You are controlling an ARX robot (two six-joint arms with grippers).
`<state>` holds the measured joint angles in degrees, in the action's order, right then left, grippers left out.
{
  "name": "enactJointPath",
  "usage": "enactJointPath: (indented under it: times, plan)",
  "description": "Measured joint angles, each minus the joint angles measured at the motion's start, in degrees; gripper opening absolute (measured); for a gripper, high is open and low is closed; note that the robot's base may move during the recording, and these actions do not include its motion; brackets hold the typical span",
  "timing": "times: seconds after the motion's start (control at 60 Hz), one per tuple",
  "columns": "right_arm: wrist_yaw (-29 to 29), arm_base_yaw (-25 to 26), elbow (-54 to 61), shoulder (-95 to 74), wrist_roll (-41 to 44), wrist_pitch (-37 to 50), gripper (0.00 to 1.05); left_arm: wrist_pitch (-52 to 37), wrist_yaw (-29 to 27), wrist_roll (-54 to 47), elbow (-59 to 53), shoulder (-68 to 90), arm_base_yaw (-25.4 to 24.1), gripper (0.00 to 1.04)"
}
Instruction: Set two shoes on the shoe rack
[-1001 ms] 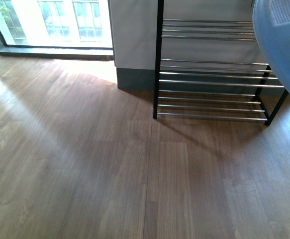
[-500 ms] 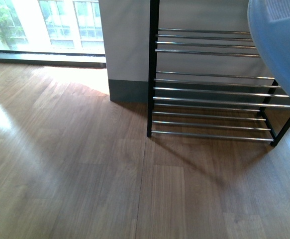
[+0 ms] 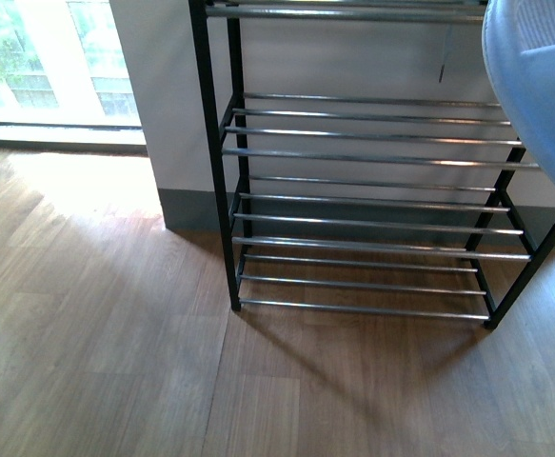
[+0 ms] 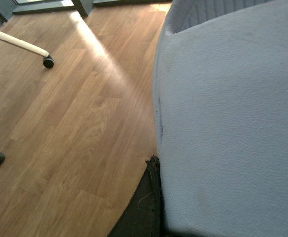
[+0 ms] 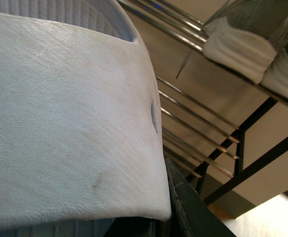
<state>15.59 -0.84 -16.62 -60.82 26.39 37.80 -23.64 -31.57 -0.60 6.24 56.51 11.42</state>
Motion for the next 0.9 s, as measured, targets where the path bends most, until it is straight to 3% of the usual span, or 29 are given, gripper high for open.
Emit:
enactJointPath:
  times: [0.901]
  plan:
    - [0.24, -0.07, 0.00, 0.02, 0.02, 0.00, 0.01, 0.00, -0.02, 0.00, 0.00, -0.04, 0.00, 0.02]
